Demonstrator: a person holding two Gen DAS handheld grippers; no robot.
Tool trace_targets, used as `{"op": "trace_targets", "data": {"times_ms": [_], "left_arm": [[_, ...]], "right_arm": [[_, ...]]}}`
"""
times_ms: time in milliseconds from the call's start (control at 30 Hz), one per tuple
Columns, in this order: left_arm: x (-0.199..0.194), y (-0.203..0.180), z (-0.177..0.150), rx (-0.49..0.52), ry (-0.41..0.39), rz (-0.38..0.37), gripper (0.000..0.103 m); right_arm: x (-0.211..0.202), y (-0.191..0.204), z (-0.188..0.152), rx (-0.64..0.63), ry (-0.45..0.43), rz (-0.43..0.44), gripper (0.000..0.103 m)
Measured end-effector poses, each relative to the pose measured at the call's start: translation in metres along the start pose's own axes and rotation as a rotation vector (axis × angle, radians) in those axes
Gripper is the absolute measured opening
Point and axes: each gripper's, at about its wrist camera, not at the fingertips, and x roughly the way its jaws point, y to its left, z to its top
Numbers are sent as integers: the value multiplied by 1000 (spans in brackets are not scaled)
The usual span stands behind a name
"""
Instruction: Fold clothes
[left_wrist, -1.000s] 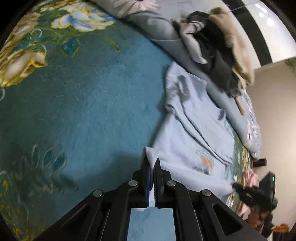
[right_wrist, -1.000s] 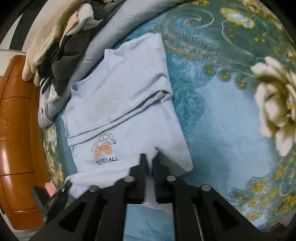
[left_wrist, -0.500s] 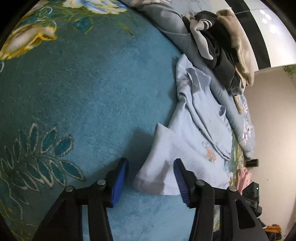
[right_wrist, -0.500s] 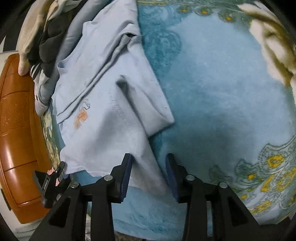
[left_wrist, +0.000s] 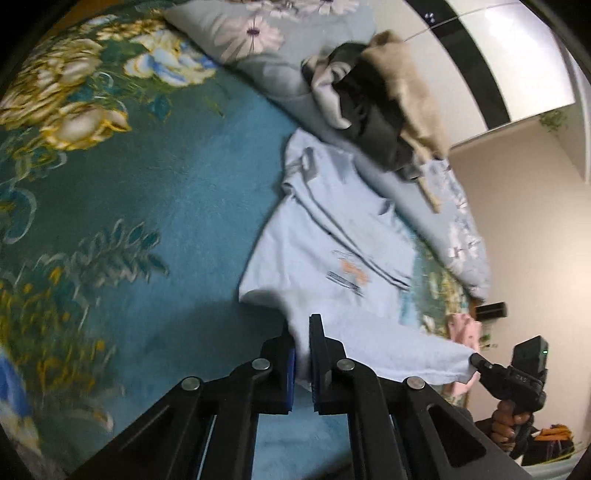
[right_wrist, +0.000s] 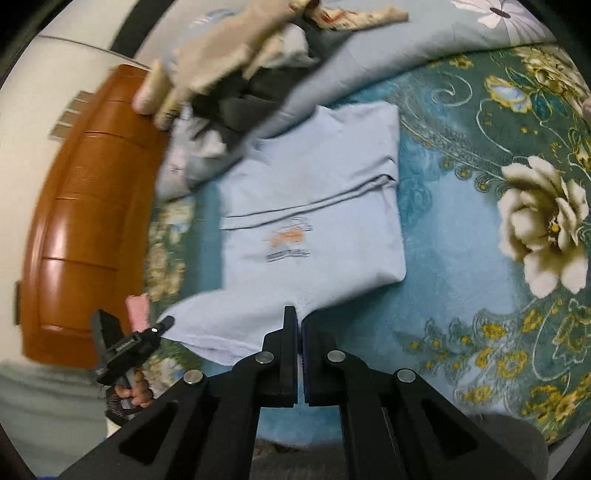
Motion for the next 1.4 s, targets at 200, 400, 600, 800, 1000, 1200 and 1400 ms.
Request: {"op": "trace_targets", "data": {"times_ms": [200,400,600,800,1000,1200,1400], "left_arm": [[-36,13,-40,-94,-28,-23,5],[-62,22,-64,-127,-32,-8,5],[-33,25,-14,-200,-27,-68,5],[30,8,76,-211,-9,-87,5],[117,-18,148,-217,12,34,5],[180,-34,195,-222,-4,114,5],[205,-18,217,-293,-19,142,6]], "right_arm": [[-21,15,-33,-27,36,111,1],[-41,30,-53,-82,36,156,1],[-20,14,-23,13,78,172,1],[7,-12,46,154,48,182,1],[55,-58,124,294,30,107,1],[100,-100,168,451,50,65,1],[127,-119,201,523,61,67,1]]}}
